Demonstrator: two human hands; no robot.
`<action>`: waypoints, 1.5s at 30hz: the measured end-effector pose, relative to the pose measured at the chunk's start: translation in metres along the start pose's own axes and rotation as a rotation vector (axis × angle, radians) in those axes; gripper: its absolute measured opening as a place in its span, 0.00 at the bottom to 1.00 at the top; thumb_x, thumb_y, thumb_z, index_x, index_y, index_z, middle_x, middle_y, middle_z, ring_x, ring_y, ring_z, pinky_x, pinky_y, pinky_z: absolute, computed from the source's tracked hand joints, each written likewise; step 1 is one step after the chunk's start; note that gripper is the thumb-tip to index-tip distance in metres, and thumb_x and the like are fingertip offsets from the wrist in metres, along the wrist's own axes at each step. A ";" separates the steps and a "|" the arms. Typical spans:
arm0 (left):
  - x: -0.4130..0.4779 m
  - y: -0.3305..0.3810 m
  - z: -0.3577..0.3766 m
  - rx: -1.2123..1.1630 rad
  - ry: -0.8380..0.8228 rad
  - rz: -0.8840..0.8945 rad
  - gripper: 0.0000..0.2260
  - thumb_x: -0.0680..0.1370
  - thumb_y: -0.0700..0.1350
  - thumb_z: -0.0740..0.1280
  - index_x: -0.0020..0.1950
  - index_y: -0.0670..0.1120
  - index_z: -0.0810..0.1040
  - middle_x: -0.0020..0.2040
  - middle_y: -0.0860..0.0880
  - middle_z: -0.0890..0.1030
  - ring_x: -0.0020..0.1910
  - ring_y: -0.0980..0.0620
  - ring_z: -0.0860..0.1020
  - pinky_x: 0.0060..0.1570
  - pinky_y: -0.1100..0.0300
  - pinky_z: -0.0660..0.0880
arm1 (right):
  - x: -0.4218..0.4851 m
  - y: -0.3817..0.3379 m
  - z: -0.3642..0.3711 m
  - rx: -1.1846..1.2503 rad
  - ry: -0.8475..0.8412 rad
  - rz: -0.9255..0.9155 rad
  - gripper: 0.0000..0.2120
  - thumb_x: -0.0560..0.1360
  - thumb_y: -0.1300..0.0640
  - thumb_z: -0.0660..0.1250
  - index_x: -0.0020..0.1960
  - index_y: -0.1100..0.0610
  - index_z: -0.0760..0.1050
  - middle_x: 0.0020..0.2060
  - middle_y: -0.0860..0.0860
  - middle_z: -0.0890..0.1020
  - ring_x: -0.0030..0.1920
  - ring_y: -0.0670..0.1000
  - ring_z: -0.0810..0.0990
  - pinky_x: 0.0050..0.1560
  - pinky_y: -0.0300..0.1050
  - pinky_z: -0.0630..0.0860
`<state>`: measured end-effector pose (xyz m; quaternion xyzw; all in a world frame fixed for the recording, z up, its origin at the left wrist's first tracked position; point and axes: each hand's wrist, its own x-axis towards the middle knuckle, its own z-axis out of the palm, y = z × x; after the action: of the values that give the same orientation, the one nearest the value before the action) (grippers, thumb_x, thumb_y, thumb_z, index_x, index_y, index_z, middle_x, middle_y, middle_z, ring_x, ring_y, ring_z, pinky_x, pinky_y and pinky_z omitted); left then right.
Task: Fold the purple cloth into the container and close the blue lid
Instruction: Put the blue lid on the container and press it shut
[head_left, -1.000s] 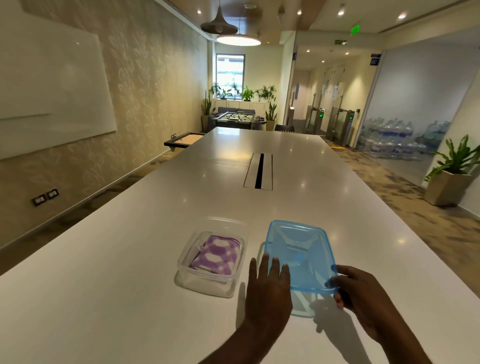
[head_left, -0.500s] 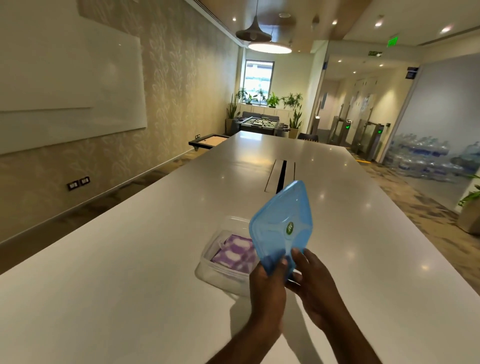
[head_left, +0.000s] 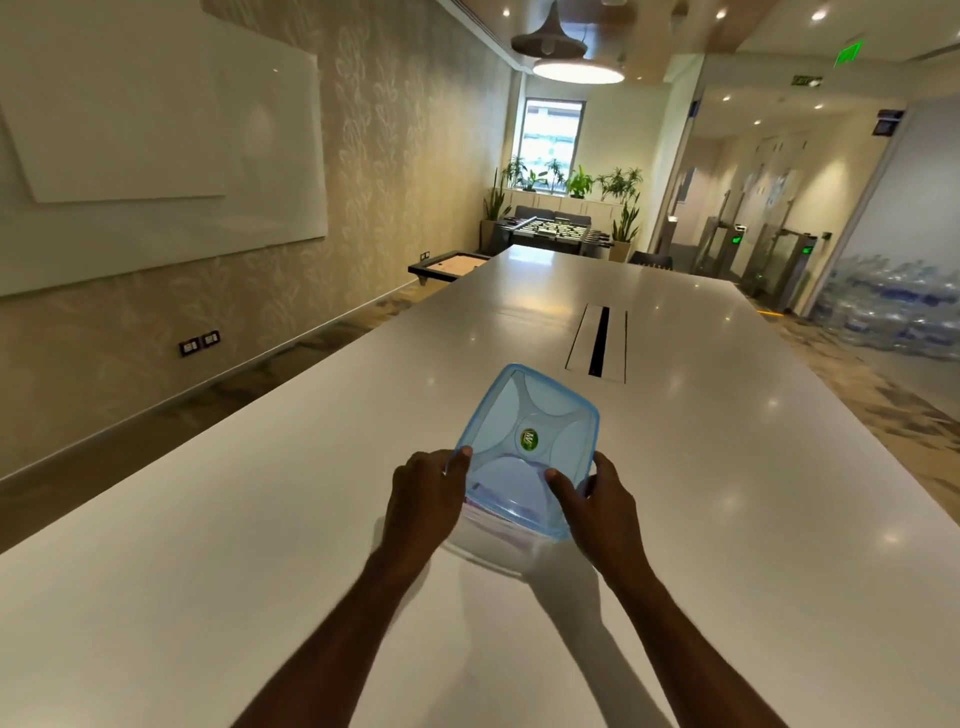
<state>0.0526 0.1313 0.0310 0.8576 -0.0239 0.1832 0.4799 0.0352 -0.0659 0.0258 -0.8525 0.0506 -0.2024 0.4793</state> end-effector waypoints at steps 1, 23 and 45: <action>0.004 -0.005 0.001 0.021 -0.003 0.020 0.21 0.81 0.51 0.58 0.30 0.44 0.69 0.33 0.37 0.78 0.37 0.37 0.77 0.32 0.54 0.65 | 0.001 0.001 0.003 -0.043 -0.012 -0.008 0.25 0.74 0.45 0.69 0.66 0.55 0.69 0.43 0.47 0.81 0.39 0.43 0.78 0.30 0.29 0.68; 0.042 -0.041 0.037 -0.079 -0.276 -0.353 0.14 0.78 0.49 0.58 0.33 0.51 0.71 0.39 0.47 0.77 0.41 0.46 0.74 0.43 0.58 0.71 | 0.008 0.028 0.023 0.109 -0.163 0.294 0.26 0.80 0.42 0.58 0.75 0.48 0.58 0.52 0.56 0.83 0.35 0.50 0.81 0.22 0.39 0.73; 0.117 -0.019 0.067 -0.022 -0.384 -0.379 0.20 0.78 0.54 0.59 0.53 0.38 0.79 0.53 0.37 0.80 0.54 0.41 0.78 0.52 0.54 0.72 | 0.012 0.029 0.020 0.469 -0.247 0.404 0.13 0.81 0.53 0.60 0.65 0.49 0.73 0.49 0.63 0.84 0.33 0.55 0.80 0.24 0.41 0.72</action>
<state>0.1855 0.1018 0.0237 0.8606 0.0445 -0.0764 0.5016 0.0573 -0.0687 -0.0048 -0.7097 0.1122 -0.0046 0.6955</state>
